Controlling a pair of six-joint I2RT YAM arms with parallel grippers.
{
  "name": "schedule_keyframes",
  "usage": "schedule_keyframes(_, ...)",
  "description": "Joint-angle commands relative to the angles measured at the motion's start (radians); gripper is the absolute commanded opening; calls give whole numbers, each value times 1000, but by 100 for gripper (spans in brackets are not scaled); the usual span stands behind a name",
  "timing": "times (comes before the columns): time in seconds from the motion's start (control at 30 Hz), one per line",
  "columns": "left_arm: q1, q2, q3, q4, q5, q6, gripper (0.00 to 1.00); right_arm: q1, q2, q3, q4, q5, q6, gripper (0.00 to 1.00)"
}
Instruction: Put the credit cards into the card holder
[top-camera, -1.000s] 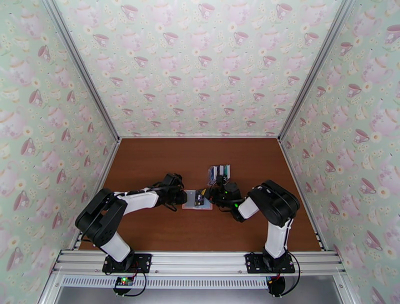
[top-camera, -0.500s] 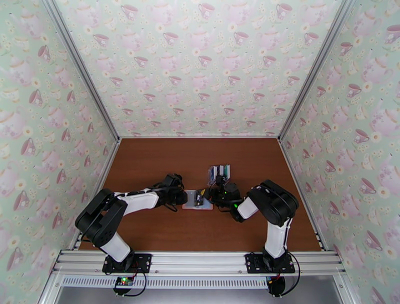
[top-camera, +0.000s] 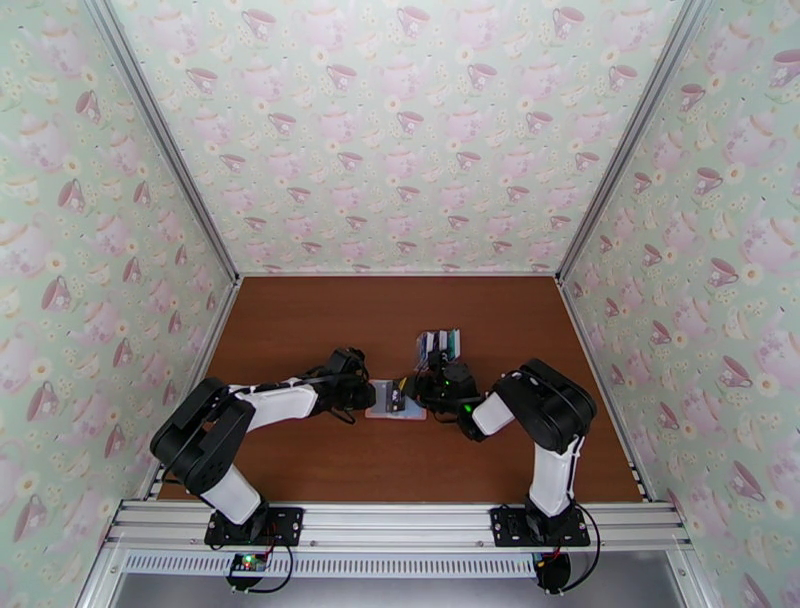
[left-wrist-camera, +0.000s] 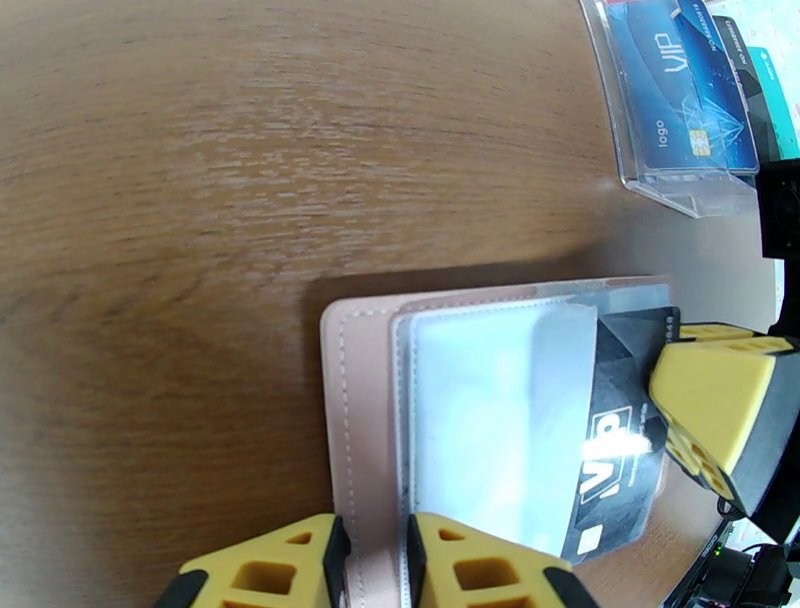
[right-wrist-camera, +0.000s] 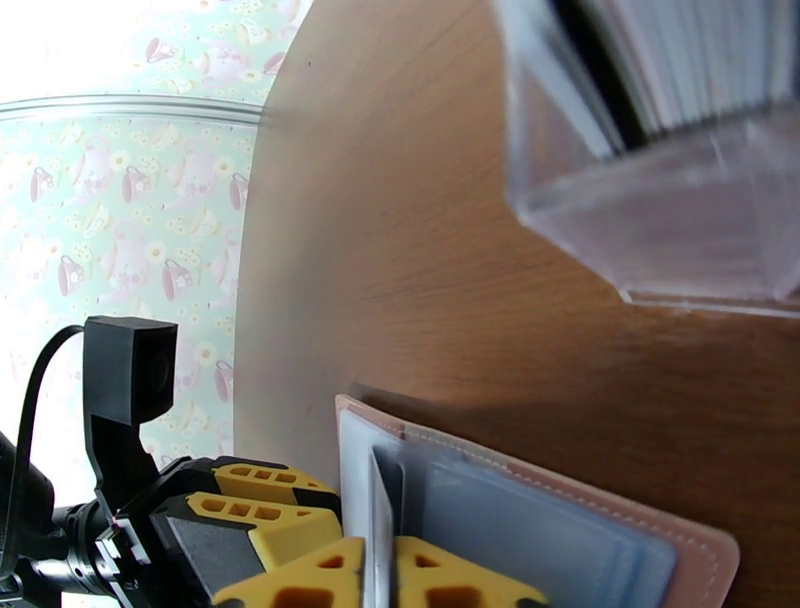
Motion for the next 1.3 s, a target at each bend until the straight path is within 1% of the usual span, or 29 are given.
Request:
schedule_keyframes(0.0,-28,32,-41,-72,32,-11,25,8,-23,9,-181,14,-36,28)
schedule_keyframes(0.13,-28,30,-40,-70,37,-12,25,9,-77,36,-314,30,-91,34)
schedule_keyframes(0.33,-28,29,-43,-64,42,-14,25,11,-128,100,-518,66,-158,39)
schedule_keyframes(0.73,-37,30,-56,-38,61,-27,24,50,-156,233,-812,141,-240,40)
schedule_keyframes(0.8,-39,34,-57,-32,61,-33,23,58,-165,258,-873,171,-260,40)
schedule_keyframes(0.93,-47,37,-62,-18,61,-42,19,67,-186,312,-1003,229,-306,41)
schedule_keyframes(1.07,-52,38,-65,-9,61,-50,16,70,-193,380,-1123,260,-346,41)
schedule_keyframes(1.27,-65,37,-70,9,90,-70,14,80,-186,460,-1258,308,-397,47)
